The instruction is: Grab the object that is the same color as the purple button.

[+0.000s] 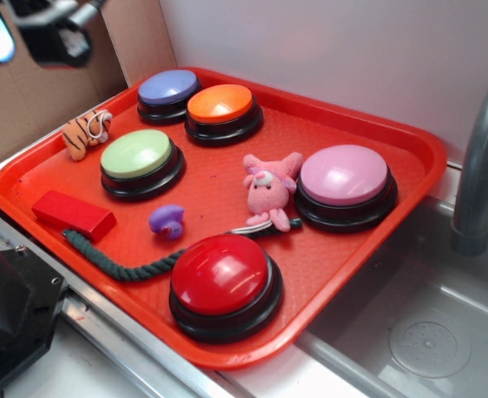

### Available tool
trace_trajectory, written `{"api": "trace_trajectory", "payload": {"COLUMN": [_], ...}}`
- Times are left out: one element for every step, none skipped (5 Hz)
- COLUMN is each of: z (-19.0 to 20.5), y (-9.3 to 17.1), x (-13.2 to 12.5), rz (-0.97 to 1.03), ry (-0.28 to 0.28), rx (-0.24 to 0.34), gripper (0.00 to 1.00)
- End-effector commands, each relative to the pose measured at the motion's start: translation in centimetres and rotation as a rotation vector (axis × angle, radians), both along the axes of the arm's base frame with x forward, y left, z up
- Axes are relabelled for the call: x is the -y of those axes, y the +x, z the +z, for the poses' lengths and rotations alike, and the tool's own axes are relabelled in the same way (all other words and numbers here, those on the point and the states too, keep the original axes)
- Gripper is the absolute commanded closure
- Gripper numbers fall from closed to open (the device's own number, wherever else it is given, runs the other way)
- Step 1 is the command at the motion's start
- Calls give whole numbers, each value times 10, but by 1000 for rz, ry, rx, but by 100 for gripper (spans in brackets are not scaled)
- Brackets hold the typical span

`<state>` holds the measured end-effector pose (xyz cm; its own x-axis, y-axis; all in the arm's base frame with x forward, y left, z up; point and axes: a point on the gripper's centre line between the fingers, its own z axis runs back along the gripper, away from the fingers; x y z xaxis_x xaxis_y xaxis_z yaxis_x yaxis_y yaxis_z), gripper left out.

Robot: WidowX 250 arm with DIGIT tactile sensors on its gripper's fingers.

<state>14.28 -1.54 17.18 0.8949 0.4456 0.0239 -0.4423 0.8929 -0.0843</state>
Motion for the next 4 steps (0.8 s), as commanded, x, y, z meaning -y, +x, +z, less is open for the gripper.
{"api": "trace_trajectory", "payload": {"z": [-57,-82,-105,-125], "y": [15,15,20,25], "x": [2,14,19,23], "rz": [294,294,341,374], "ry": [-19,-56,-21,-11], "rx": [42,26,15,22], "gripper": [0,0,0,0]}}
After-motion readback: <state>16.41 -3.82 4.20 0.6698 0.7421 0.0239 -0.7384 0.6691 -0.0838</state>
